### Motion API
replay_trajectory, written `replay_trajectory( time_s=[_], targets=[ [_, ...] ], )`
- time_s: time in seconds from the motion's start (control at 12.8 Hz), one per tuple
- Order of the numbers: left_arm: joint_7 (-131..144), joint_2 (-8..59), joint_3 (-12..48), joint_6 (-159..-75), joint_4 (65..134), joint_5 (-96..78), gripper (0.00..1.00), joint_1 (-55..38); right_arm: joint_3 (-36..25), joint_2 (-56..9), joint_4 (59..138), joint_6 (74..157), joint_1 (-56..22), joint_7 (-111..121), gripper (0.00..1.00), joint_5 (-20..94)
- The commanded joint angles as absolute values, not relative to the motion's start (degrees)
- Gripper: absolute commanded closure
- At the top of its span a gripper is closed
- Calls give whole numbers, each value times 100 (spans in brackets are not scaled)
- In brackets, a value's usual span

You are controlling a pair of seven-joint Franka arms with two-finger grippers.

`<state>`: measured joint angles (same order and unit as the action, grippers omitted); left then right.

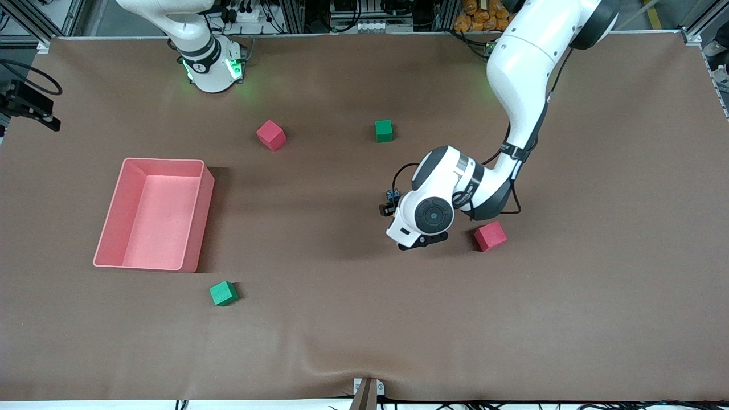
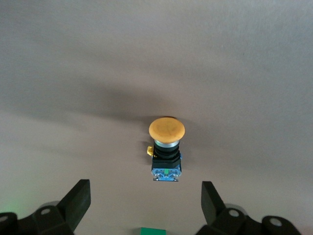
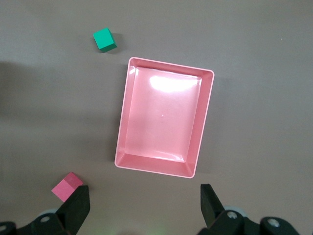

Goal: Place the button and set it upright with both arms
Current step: 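Reach the left gripper over the upright button and lower onto it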

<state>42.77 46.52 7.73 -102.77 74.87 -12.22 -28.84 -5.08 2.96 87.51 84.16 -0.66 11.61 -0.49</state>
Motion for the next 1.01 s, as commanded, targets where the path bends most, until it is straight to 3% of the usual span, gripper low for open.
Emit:
replay_trajectory(
  time_s=[0.0, 0.62, 0.94],
  targets=[
    [4061, 4860, 738, -10327, 7339, -1668, 0, -2909, -466, 115, 8578, 8385, 18, 1195, 0, 53],
    [4008, 5115, 738, -10389, 7348, -1714, 0, -2988, -475, -26, 8569, 8605, 299, 1029, 0, 255],
    [3982, 5185, 738, -10397, 7356, -1714, 10, -3023, -448, -53, 8569, 8613, 185, 765, 0, 255]
  ],
)
